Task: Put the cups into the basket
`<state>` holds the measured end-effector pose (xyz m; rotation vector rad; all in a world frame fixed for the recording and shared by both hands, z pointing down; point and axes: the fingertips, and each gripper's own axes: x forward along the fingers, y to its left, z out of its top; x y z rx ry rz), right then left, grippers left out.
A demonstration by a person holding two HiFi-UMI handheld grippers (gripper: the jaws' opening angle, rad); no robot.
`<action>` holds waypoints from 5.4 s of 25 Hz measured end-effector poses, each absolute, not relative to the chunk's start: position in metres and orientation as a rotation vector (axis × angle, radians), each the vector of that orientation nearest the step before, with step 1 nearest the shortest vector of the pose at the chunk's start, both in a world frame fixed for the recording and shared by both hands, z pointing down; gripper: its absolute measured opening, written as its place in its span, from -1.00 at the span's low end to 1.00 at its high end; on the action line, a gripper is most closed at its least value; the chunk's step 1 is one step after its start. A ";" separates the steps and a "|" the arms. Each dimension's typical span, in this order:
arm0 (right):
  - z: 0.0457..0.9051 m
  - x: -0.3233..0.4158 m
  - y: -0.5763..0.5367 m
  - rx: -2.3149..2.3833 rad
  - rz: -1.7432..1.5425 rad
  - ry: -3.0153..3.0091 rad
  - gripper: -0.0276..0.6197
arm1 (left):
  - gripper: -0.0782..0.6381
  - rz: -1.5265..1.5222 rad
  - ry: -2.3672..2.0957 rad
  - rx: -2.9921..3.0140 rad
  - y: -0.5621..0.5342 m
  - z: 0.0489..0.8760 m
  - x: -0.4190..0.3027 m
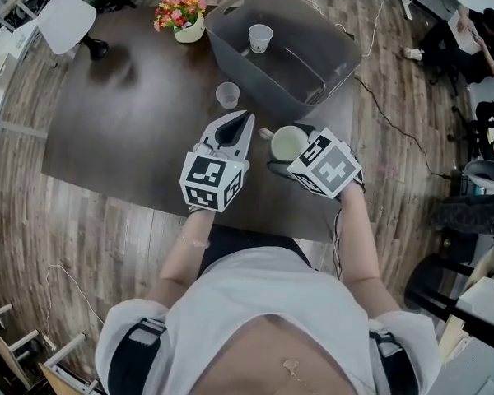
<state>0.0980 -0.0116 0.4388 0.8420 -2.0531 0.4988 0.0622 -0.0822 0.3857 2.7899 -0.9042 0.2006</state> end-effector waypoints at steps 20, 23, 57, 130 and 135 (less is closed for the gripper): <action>0.372 0.099 -0.018 0.700 0.430 -2.081 0.36 | -0.75 0.267 -0.713 2.856 -0.107 0.343 0.078; 0.359 0.105 -0.028 0.690 0.404 -2.077 0.36 | -0.75 0.256 -0.668 2.871 -0.112 0.336 0.090; 0.342 0.158 -0.172 0.660 0.407 -2.064 0.36 | -0.75 0.224 -0.759 2.910 -0.243 0.304 0.112; 0.557 0.093 -0.309 0.738 0.430 -1.990 0.36 | -0.75 0.033 -0.826 2.787 -0.283 0.358 0.055; 0.552 0.089 -0.306 0.723 0.408 -1.989 0.36 | -0.75 0.029 -0.815 2.784 -0.283 0.356 0.054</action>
